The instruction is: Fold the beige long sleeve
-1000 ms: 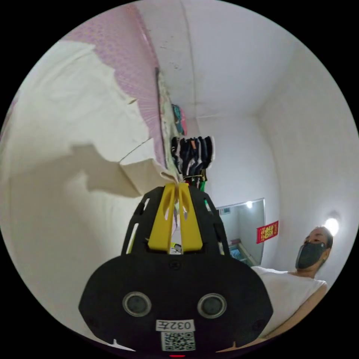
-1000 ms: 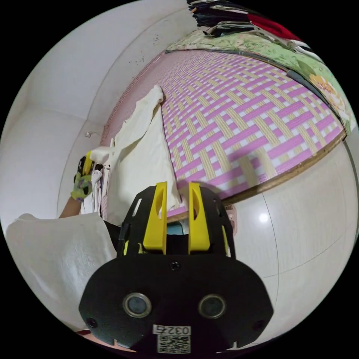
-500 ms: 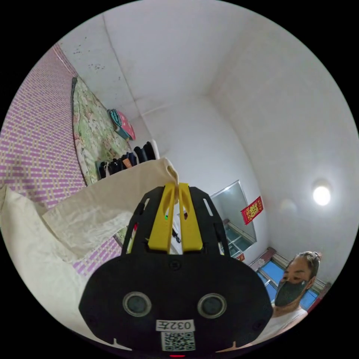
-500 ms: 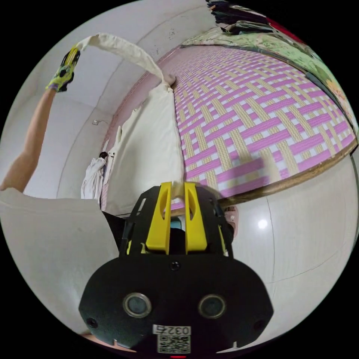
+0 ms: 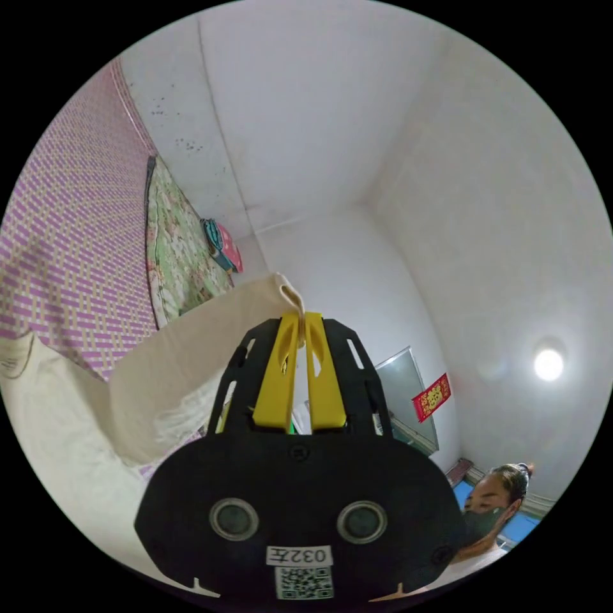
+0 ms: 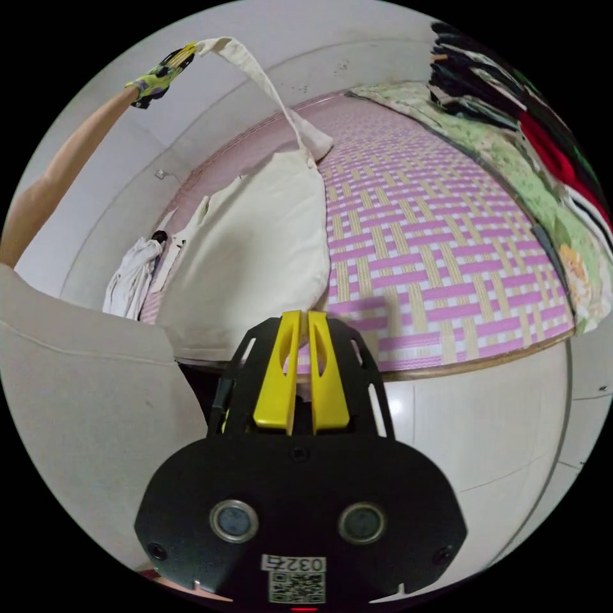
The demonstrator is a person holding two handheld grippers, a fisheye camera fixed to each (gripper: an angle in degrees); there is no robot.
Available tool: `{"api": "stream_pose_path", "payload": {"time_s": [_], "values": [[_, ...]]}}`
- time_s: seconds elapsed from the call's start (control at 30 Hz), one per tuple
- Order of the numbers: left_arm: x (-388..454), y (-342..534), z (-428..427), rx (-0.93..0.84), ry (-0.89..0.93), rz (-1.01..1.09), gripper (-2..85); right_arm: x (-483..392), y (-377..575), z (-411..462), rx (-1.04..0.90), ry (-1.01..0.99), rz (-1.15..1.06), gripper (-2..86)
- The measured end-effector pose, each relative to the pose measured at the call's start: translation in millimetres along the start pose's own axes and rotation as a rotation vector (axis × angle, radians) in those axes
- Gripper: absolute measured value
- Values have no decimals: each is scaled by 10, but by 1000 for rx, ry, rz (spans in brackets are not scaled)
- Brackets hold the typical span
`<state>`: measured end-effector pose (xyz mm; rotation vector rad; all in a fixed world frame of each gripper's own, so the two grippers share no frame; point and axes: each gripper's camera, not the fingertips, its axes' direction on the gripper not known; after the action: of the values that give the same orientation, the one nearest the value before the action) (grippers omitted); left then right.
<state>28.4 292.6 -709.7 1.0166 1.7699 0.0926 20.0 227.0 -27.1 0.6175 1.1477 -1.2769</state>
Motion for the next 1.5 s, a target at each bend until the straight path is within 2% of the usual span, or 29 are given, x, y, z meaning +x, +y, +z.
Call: {"api": "stream_pose_path", "payload": {"time_s": [0.13,0.3,0.5,0.6,0.7,0.93,1.03,1.17,1.4,1.5], "values": [[205,-221,-737,24,-9,45,-15,-609,-95,-255,39,114,-122,1],[101,-239,-2098,73,-98,48,-12,-1591,-46,-298,8,180,-355,0],[-588,175,-3250,179,-271,-103,-12,-1927,26,255,-128,169,-365,0],[-981,390,-3437,172,-272,-213,-12,-1948,-20,466,-185,160,-334,1],[-1089,537,-3460,181,-228,-236,-12,-1991,-63,545,-227,172,-338,2],[-436,603,-3407,199,-16,-22,-12,-2009,-136,245,-186,207,-330,0],[-249,733,-3523,216,-61,44,-12,-1968,-176,189,-180,199,-313,-1],[-450,958,-3687,230,-150,-64,-12,-1922,-213,240,-206,178,-299,-1],[-102,1084,-3714,250,-171,79,-12,-1913,-274,113,-200,181,-313,-1],[-140,1174,-3754,288,-135,29,-12,-1872,-290,82,-203,181,-315,-1]]}}
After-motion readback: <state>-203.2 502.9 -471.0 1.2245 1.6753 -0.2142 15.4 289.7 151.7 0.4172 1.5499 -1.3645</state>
